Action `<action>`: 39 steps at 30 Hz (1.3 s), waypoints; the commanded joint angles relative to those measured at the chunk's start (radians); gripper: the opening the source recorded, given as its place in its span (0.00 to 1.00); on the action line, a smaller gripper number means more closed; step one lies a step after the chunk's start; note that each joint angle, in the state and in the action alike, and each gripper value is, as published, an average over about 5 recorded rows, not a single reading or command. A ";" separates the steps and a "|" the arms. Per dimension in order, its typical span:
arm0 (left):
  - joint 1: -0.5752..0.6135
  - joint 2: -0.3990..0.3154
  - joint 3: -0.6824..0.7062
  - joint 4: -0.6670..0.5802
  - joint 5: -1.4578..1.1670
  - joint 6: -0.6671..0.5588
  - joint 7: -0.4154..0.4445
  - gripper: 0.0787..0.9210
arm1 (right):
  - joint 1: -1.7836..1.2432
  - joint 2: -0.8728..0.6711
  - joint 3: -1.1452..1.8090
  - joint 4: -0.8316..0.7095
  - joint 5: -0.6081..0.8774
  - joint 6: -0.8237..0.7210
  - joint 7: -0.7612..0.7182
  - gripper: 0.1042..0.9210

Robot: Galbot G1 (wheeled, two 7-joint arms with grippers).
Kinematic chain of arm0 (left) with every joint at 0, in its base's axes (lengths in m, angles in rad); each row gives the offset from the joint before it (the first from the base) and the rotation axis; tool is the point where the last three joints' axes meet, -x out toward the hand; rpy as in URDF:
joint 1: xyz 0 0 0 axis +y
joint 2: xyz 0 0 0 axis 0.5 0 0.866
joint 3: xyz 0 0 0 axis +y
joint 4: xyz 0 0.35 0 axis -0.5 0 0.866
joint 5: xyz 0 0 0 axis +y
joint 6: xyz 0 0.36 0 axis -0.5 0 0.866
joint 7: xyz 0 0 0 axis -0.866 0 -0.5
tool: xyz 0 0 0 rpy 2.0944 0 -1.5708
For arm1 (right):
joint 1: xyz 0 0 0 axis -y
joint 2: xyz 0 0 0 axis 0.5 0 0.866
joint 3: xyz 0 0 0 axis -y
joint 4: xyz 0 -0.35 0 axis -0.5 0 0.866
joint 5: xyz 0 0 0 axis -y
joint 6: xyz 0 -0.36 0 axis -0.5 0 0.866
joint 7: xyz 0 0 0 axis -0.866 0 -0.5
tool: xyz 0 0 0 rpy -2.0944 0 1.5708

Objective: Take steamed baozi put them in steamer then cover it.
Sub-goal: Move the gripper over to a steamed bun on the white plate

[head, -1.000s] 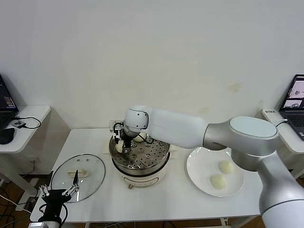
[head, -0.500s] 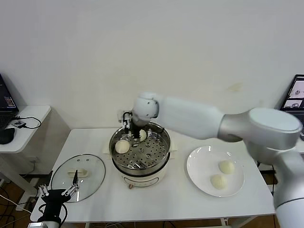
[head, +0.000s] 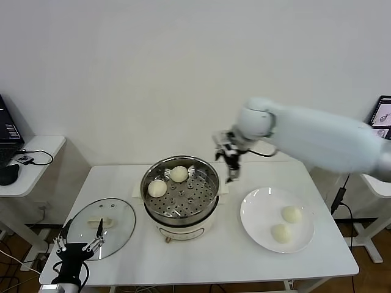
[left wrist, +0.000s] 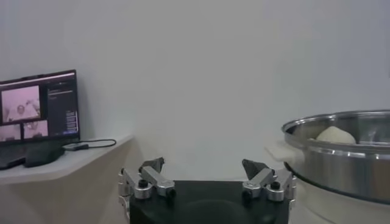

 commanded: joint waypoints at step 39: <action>0.009 -0.015 -0.005 0.013 0.020 0.010 0.001 0.88 | -0.819 -0.291 0.505 0.005 -0.386 0.094 0.108 0.84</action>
